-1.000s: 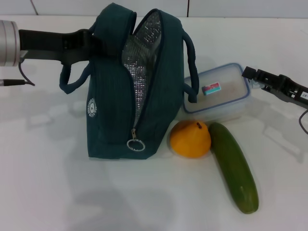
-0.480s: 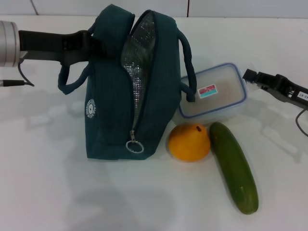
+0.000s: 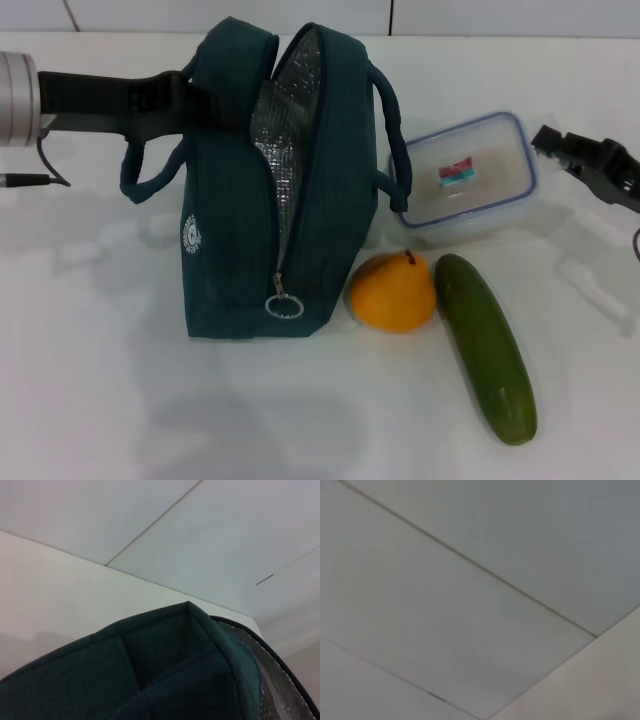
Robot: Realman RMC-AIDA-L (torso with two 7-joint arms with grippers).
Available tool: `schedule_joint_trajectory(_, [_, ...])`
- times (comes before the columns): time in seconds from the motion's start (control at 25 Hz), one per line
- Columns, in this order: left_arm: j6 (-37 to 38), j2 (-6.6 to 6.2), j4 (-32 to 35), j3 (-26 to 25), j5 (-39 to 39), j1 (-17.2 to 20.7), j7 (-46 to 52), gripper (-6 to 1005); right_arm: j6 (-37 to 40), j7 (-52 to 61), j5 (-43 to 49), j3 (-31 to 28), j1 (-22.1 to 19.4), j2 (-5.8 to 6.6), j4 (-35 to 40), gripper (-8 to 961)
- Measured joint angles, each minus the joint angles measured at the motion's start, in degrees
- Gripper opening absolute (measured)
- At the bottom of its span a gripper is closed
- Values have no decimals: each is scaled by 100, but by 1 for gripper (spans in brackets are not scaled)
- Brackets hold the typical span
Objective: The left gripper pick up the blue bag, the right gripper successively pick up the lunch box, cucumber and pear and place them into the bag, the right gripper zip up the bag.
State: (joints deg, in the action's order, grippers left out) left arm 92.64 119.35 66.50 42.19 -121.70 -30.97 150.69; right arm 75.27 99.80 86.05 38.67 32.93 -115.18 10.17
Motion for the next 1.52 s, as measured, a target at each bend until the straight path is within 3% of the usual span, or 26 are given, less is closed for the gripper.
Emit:
schedule_joint_trajectory(1.0, [35,3,-15,62,16,6,-146,37,766,817,-1560,1,-687,29,-389,113])
schedule_joint_trajectory(1.52, [44,0,-20,62,15,20,-190,37,2061,1575,-2471,1,-738,-16,-640,123])
